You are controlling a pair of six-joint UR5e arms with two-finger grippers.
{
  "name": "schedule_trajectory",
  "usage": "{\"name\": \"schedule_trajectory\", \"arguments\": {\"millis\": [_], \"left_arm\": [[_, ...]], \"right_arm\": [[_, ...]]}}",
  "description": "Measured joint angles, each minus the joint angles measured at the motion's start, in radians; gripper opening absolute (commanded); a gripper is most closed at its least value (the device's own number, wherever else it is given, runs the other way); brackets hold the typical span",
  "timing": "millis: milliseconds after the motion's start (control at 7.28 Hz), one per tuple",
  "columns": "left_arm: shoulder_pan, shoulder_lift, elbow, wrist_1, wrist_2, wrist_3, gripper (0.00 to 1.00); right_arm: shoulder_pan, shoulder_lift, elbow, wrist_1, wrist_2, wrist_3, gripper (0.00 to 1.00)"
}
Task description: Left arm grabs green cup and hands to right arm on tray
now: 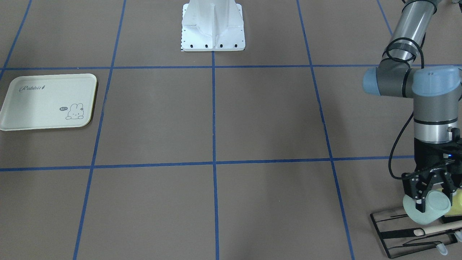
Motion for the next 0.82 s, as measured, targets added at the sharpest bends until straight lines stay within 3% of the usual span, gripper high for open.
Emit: {"name": "schedule_trajectory", "arguments": {"millis": [549,824], "left_arm": [[-0.056,0.017,-0.138,0.013,-0.016,-0.008,0.17],[-0.053,0.013,-0.167,0.015,-0.016,-0.121,0.17]], "right_arm": [[0.0,0.002,0.002,0.03,-0.01,0.003,1.0],[-0.002,0.001,-0.005,0.179,-0.024,0.139,1.0]]}}
